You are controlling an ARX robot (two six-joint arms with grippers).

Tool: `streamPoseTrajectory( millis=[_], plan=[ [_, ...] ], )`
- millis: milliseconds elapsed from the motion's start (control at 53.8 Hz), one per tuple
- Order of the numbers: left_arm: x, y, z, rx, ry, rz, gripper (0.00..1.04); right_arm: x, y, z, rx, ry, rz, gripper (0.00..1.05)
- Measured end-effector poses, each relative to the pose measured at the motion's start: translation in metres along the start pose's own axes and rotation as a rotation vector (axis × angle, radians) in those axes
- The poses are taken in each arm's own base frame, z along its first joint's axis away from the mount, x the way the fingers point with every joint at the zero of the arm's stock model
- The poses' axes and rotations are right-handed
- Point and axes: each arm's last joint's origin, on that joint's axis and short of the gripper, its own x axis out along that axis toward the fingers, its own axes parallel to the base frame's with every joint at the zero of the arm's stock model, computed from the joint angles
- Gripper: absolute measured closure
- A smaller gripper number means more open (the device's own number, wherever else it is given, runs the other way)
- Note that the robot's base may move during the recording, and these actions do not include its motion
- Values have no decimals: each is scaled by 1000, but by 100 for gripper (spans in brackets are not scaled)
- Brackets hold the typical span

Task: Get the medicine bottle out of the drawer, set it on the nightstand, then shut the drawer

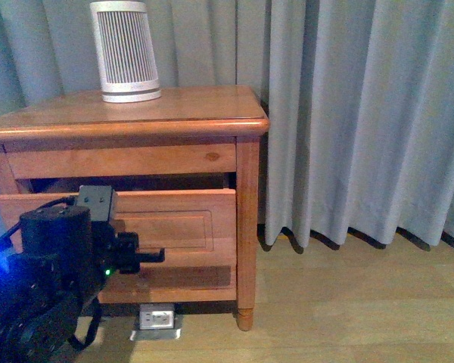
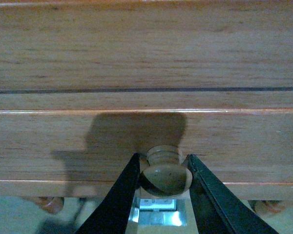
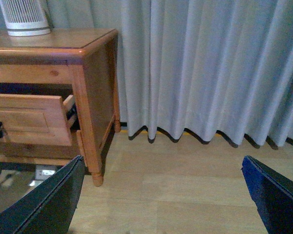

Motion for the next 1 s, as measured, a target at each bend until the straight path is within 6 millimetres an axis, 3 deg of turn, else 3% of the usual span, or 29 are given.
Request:
streamPoseTrajectory(
  millis=[390, 539, 725, 818, 967, 1004],
  plan=[
    [-118, -4, -29, 72, 126, 4, 80, 0, 0, 0, 0, 0, 0, 7],
    [-135, -5, -31, 79, 137, 1, 79, 0, 0, 0, 0, 0, 0, 7],
    [-147, 5, -33, 88, 170, 22, 50, 0, 0, 0, 0, 0, 0, 7],
    [-151, 12, -24, 82, 165, 40, 36, 0, 0, 0, 0, 0, 0, 7],
    [-168, 26, 17, 72, 105, 68, 8, 0, 0, 0, 0, 0, 0, 7],
    [-176, 28, 29, 74, 86, 67, 6, 0, 0, 0, 0, 0, 0, 7]
  ],
)
